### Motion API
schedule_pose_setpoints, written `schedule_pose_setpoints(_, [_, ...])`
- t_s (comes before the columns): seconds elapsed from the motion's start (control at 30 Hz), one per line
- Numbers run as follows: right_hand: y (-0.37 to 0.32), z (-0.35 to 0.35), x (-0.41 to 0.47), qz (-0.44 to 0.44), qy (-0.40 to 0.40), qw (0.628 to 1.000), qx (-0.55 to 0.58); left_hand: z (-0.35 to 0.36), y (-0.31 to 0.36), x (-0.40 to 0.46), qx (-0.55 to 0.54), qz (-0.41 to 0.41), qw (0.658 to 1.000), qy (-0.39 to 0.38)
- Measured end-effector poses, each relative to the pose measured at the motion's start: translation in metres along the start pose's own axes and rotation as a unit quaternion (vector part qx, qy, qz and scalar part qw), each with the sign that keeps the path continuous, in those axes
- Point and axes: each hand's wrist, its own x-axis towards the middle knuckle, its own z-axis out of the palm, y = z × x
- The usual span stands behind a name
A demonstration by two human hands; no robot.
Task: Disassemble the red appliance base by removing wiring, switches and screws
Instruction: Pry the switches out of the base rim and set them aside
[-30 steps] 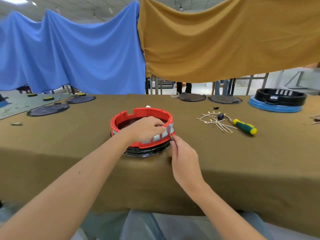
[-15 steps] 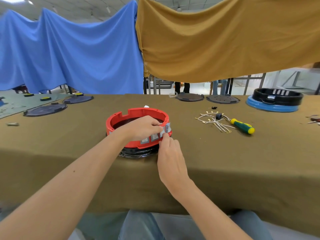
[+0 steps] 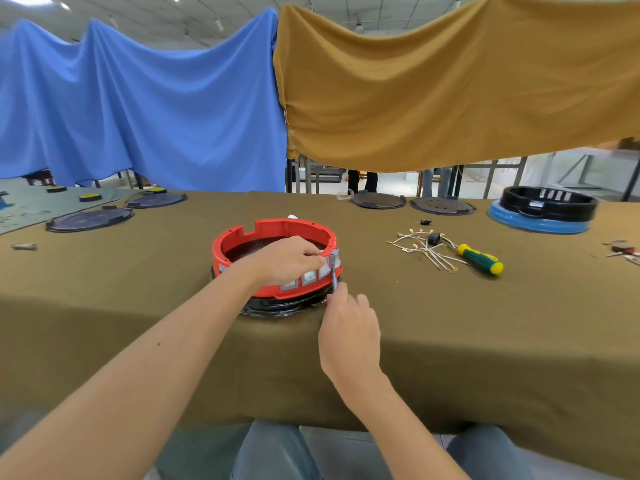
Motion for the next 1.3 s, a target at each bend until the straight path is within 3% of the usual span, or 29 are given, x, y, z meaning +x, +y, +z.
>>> schedule_pose_setpoints(0.23, [0.001, -0.001, -0.005, -0.036, -0.041, 0.996, -0.077, 0.000, 0.002, -0.001, -0.008, 0.008, 1.000, 0.000])
schedule_pose_setpoints(0.53, [0.020, -0.026, 0.010, -0.077, -0.095, 0.992, -0.039, 0.000, 0.006, -0.004, 0.003, 0.005, 1.000, 0.013])
schedule_pose_setpoints(0.67, [0.007, -0.023, 0.005, -0.051, -0.111, 0.992, -0.043, 0.001, 0.005, -0.005, -0.007, 0.007, 1.000, 0.011])
schedule_pose_setpoints(1.07, [-0.031, 0.013, 0.006, -0.021, -0.044, 0.993, -0.109, -0.001, 0.003, -0.003, -0.019, 0.007, 1.000, 0.000])
schedule_pose_setpoints(1.23, [-0.036, 0.002, 0.003, 0.004, -0.051, 0.989, -0.140, -0.002, 0.003, -0.002, -0.020, 0.008, 1.000, 0.000])
schedule_pose_setpoints(1.3, [-0.033, 0.007, 0.003, -0.016, -0.076, 0.992, -0.098, -0.002, 0.004, -0.004, -0.019, 0.006, 1.000, 0.001])
